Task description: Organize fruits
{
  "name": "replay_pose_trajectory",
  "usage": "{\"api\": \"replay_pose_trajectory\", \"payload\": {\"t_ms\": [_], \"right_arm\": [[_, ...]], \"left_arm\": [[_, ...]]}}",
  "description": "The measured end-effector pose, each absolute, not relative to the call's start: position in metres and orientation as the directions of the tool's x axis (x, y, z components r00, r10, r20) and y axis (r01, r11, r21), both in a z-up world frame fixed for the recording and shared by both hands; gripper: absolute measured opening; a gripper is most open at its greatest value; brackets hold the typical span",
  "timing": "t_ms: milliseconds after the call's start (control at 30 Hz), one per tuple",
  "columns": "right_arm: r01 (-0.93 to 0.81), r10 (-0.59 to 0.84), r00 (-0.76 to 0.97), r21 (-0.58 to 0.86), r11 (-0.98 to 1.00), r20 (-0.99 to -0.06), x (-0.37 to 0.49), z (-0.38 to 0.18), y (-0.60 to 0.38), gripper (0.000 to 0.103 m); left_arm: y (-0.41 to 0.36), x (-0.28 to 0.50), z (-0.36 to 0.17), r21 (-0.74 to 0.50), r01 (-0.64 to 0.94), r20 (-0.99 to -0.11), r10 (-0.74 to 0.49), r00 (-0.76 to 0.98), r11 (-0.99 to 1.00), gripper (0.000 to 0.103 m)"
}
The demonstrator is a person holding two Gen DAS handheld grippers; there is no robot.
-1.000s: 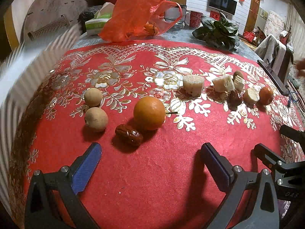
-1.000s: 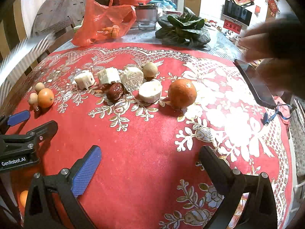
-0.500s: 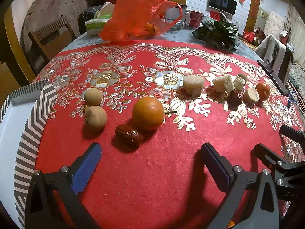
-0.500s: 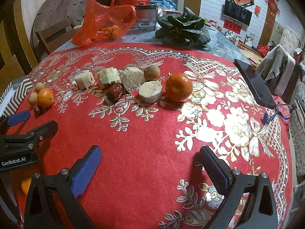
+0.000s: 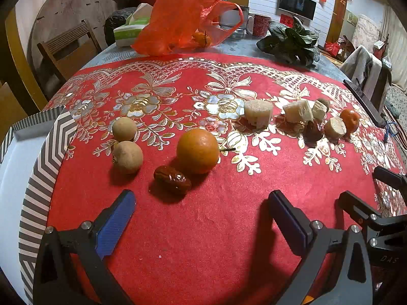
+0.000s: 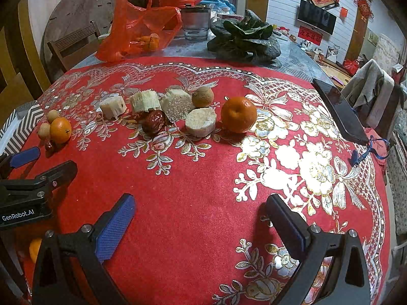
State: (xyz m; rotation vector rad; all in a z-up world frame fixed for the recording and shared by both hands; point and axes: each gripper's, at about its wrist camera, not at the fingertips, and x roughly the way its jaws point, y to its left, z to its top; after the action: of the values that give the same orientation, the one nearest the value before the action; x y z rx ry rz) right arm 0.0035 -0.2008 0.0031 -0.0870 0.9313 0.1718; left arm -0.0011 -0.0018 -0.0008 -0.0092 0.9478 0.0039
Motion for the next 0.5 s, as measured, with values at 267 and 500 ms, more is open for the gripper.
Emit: {"api": "replay_pose_trajectory", "payload": {"t_ms": [267, 500], "right_arm": [[-0.201, 0.115, 0.557, 0.000, 0.980, -0.822, 0.006, 0.004, -0.201, 0.103], [-0.244, 0.134, 0.540, -0.002, 0.970, -0.831, 0.004, 0.027, -0.213, 0.103]], "left_arm": [[-0.001, 0.003, 0.002, -0.007, 0.011, -0.840, -0.012, 0.542, 1.000, 0.103], [0.015, 0.007, 0.027, -0.021, -0.017, -0.862, -0.010, 0.506, 1.000, 0.103]]}}
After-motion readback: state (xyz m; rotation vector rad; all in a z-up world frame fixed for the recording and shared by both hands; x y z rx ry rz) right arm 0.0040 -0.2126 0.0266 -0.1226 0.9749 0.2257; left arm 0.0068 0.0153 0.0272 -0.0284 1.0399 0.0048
